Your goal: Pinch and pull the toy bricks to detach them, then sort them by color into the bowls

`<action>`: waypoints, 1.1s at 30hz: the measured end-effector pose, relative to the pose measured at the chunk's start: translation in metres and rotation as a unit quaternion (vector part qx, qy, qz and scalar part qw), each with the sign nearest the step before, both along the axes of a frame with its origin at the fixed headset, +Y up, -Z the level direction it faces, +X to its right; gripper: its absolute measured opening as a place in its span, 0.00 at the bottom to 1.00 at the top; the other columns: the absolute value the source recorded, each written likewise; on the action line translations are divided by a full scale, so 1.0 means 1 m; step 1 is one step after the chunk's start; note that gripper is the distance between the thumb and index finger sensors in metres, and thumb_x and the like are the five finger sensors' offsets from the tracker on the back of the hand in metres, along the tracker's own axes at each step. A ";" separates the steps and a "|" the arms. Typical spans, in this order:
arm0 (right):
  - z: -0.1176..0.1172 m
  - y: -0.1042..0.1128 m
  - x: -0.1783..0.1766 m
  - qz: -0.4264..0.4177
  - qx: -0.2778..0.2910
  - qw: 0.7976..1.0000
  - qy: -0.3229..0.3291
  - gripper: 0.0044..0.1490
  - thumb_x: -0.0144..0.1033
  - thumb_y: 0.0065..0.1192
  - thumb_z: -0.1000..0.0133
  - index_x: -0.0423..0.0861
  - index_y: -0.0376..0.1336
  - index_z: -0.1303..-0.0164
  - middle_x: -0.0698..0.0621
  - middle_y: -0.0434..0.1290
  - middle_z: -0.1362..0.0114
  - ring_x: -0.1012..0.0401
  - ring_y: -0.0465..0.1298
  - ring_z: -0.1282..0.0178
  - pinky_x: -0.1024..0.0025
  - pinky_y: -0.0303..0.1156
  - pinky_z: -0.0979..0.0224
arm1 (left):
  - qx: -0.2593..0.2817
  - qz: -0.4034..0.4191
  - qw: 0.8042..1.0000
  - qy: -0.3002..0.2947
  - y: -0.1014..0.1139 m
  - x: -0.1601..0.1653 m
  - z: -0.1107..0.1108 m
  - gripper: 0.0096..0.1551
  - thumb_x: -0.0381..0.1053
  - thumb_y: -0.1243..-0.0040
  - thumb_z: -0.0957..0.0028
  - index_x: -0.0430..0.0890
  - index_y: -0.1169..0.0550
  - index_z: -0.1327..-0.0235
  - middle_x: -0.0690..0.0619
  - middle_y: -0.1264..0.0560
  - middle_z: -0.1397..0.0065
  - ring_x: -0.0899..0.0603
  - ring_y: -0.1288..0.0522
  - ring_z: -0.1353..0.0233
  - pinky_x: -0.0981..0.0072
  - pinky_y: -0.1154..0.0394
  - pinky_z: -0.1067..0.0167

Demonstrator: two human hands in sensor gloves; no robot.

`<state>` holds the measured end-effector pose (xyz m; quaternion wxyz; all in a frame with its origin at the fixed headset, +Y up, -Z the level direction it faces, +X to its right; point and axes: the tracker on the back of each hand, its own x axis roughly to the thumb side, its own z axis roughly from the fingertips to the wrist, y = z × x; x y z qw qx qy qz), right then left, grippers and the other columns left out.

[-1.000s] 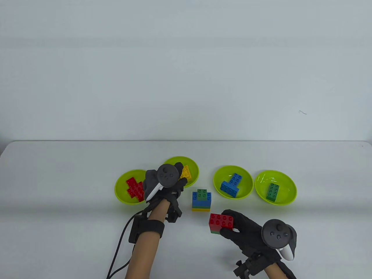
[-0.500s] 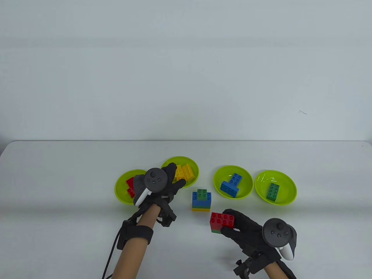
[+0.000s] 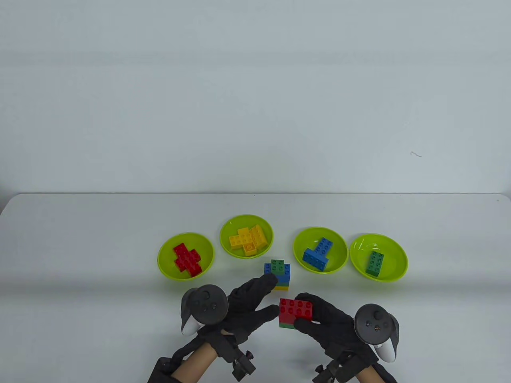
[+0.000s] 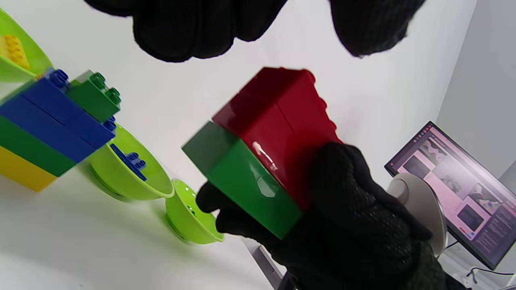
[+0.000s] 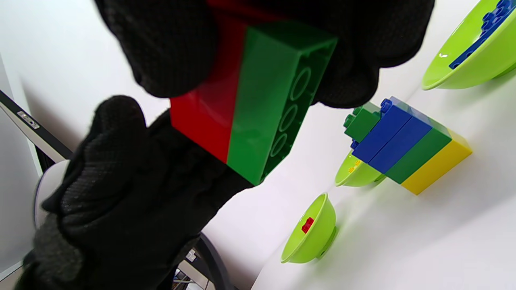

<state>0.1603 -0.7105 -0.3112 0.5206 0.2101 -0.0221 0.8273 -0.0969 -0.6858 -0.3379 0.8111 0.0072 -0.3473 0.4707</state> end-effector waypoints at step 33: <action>0.012 -0.002 -0.016 -0.015 0.041 0.999 0.008 0.40 0.45 0.65 0.46 0.37 0.61 0.28 0.37 0.72 0.30 0.43 0.76 0.34 0.46 0.67 0.28 | 0.122 -0.018 0.992 0.028 0.009 0.003 0.021 0.38 0.55 0.42 0.50 0.33 0.27 0.33 0.33 0.23 0.37 0.33 0.23 0.39 0.38 0.32 0.37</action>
